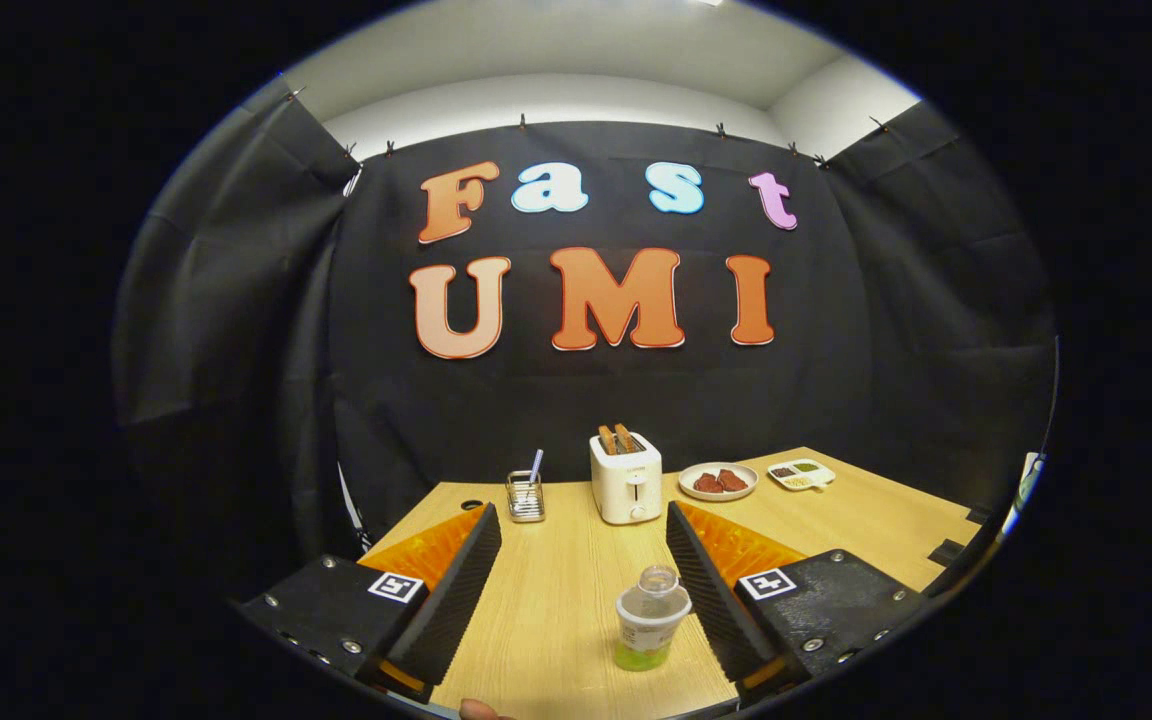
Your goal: Take the bottle from table, then pour the juice into the cup, finally place the bottle on the coaster
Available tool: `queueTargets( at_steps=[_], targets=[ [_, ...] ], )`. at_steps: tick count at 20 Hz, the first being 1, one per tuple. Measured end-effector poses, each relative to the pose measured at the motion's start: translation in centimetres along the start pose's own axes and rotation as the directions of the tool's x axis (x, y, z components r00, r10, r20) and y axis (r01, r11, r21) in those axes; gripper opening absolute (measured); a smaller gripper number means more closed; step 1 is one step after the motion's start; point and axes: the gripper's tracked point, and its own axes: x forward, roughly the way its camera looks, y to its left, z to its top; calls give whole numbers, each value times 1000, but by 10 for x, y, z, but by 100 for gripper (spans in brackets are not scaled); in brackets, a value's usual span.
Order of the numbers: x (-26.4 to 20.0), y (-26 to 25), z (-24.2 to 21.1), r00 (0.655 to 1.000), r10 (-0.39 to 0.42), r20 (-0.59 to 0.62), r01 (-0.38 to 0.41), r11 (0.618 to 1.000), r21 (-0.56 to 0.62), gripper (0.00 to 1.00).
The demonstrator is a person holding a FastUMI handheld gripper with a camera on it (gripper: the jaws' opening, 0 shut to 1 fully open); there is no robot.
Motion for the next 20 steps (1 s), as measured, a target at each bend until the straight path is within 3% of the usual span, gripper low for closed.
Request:
queueTargets(
  at_steps=[13,20],
  targets=[
    [26,-46,-106,979,-90,-184,83,995,-48,99],
    [55,-42,-151,972,-57,-230,53,998,-24,99]
  ],
)
